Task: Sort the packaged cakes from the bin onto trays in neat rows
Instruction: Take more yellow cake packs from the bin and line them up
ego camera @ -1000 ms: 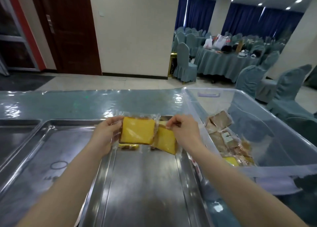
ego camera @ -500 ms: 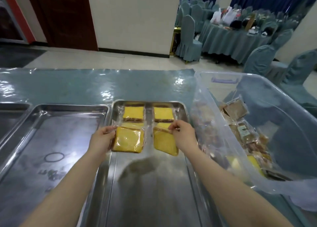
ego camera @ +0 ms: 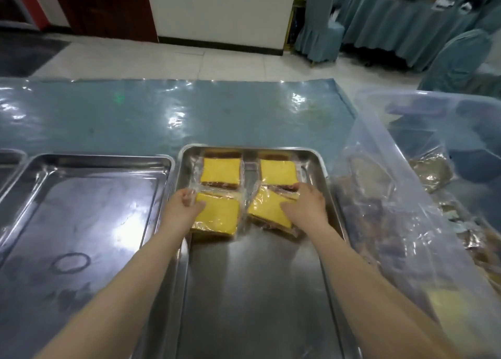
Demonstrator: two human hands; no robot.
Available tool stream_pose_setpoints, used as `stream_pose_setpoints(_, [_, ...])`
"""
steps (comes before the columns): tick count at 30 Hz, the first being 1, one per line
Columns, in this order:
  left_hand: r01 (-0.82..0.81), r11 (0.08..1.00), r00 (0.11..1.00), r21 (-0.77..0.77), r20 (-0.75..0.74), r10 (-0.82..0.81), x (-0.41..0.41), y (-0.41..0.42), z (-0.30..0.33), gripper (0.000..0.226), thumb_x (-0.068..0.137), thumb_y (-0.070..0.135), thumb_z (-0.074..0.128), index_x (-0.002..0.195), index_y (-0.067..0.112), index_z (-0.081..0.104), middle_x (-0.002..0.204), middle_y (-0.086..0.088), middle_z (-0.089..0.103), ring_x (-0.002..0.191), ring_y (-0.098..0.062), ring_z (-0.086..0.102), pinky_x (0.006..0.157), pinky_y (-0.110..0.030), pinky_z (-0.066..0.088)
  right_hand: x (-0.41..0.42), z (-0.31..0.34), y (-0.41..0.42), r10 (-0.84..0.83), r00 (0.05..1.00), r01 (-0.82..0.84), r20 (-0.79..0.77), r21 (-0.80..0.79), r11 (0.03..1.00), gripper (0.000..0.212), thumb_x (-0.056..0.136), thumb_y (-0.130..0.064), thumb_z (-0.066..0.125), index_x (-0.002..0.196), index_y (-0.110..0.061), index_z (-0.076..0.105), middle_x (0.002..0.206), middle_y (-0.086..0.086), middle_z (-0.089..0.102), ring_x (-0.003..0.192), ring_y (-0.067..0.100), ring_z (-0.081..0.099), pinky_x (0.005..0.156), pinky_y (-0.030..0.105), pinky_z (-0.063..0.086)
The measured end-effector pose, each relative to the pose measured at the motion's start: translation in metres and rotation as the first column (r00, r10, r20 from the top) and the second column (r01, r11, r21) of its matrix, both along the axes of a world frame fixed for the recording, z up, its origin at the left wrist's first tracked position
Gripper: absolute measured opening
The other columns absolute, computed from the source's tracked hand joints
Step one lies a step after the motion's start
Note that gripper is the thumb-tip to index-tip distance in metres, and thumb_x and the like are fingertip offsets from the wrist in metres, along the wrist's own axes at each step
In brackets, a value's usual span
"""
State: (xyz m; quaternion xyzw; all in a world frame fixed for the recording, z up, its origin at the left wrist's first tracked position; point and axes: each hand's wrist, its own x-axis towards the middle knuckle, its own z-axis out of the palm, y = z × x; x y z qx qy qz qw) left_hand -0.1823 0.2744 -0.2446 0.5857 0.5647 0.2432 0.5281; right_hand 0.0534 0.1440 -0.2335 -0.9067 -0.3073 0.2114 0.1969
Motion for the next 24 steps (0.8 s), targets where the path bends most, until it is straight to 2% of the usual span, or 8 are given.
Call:
stream_pose_setpoints(2, [0.113, 0.994, 0.991, 0.001, -0.07, -0.112, 0.001, -0.003, -0.007, 0.062, 0.076, 0.013, 0.075, 0.13, 0.013, 0.044, 0.118, -0.002, 0.053, 0.102, -0.019, 0.054, 0.082, -0.031, 0.046, -0.003, -0.009, -0.006, -0.073, 0.994, 0.067, -0.077, -0.078, 0.995, 0.088, 0.074, -0.04, 0.066, 0.148, -0.02, 0.021, 0.151, 0.01, 0.028, 0.136, 0.036, 0.027, 0.104, 0.045, 0.035])
stream_pose_setpoints(5, [0.144, 0.989, 0.978, 0.042, -0.158, -0.136, 0.004, -0.01, -0.014, 0.082, 0.07, 0.01, 0.08, 0.139, 0.014, 0.035, 0.129, -0.008, 0.053, 0.106, -0.023, 0.055, 0.078, -0.024, 0.044, -0.005, -0.009, -0.006, -0.186, 0.971, 0.188, -0.152, -0.001, 0.982, 0.106, 0.07, -0.038, 0.079, 0.149, -0.013, 0.014, 0.143, 0.015, 0.038, 0.125, 0.036, 0.044, 0.096, 0.042, 0.047])
stream_pose_setpoints(7, [0.104, 0.993, 0.986, 0.056, -0.135, -0.095, 0.006, -0.009, -0.015, 0.091, 0.065, 0.009, 0.083, 0.14, 0.018, 0.033, 0.134, -0.009, 0.051, 0.11, -0.026, 0.055, 0.085, -0.032, 0.046, -0.004, -0.006, -0.004, -0.225, 0.956, 0.249, -0.188, 0.115, 0.962, 0.094, 0.067, -0.029, 0.085, 0.141, -0.012, 0.03, 0.126, 0.01, 0.053, 0.1, 0.022, 0.06, 0.071, 0.026, 0.055])
stream_pose_setpoints(9, [0.069, 0.997, 0.997, 0.03, -0.027, -0.069, 0.008, -0.005, -0.015, 0.093, 0.061, 0.007, 0.085, 0.136, 0.022, 0.033, 0.129, -0.009, 0.054, 0.104, -0.025, 0.059, 0.084, -0.04, 0.052, -0.002, -0.003, -0.001, -0.196, 0.955, 0.242, -0.22, 0.205, 0.948, 0.069, 0.066, -0.023, 0.086, 0.123, -0.019, 0.047, 0.101, -0.005, 0.06, 0.074, 0.002, 0.056, 0.046, 0.011, 0.043])
stream_pose_setpoints(15, [-0.072, 0.988, 0.991, 0.138, 0.124, 0.055, 0.021, 0.022, -0.01, 0.074, 0.063, 0.005, 0.084, 0.123, 0.021, 0.044, 0.112, 0.002, 0.059, 0.099, -0.02, 0.061, 0.079, -0.031, 0.051, 0.011, 0.005, 0.034, -0.155, 0.941, 0.27, -0.301, 0.389, 0.881, 0.068, 0.064, -0.019, 0.086, 0.124, -0.021, 0.053, 0.113, -0.008, 0.059, 0.101, 0.018, 0.061, 0.079, 0.034, 0.054])
stream_pose_setpoints(19, [0.0, 0.993, 0.999, 0.116, 0.053, -0.006, 0.04, 0.047, -0.016, 0.068, 0.068, 0.01, 0.081, 0.126, 0.013, 0.046, 0.117, -0.003, 0.06, 0.098, -0.019, 0.06, 0.083, -0.037, 0.052, 0.028, -0.006, 0.061, -0.163, 0.908, 0.268, -0.385, 0.237, 0.934, 0.066, 0.068, -0.022, 0.084, 0.12, -0.024, 0.045, 0.126, 0.004, 0.052, 0.099, 0.022, 0.056, 0.06, 0.029, 0.052])
stream_pose_setpoints(22, [0.047, 0.999, 0.995, 0.027, 0.092, -0.049, 0.052, 0.062, -0.024, 0.06, 0.069, 0.004, 0.078, 0.119, 0.015, 0.047, 0.109, -0.007, 0.063, 0.091, -0.018, 0.063, 0.074, -0.033, 0.052, 0.035, -0.016, 0.069, -0.184, 0.915, 0.272, -0.36, 0.211, 0.939, 0.081, 0.066, -0.022, 0.086, 0.134, -0.02, 0.042, 0.129, 0.002, 0.051, 0.106, 0.023, 0.055, 0.069, 0.029, 0.05])
stream_pose_setpoints(24, [0.062, 0.998, 0.995, 0.008, 0.078, -0.062, 0.053, 0.067, -0.027, 0.06, 0.068, 0.005, 0.079, 0.119, 0.013, 0.049, 0.11, -0.008, 0.063, 0.097, -0.024, 0.063, 0.083, -0.04, 0.052, 0.034, -0.02, 0.065, -0.207, 0.915, 0.302, -0.346, 0.248, 0.921, 0.082, 0.064, -0.021, 0.086, 0.134, -0.02, 0.044, 0.125, 0.0, 0.055, 0.101, 0.019, 0.055, 0.065, 0.026, 0.047])
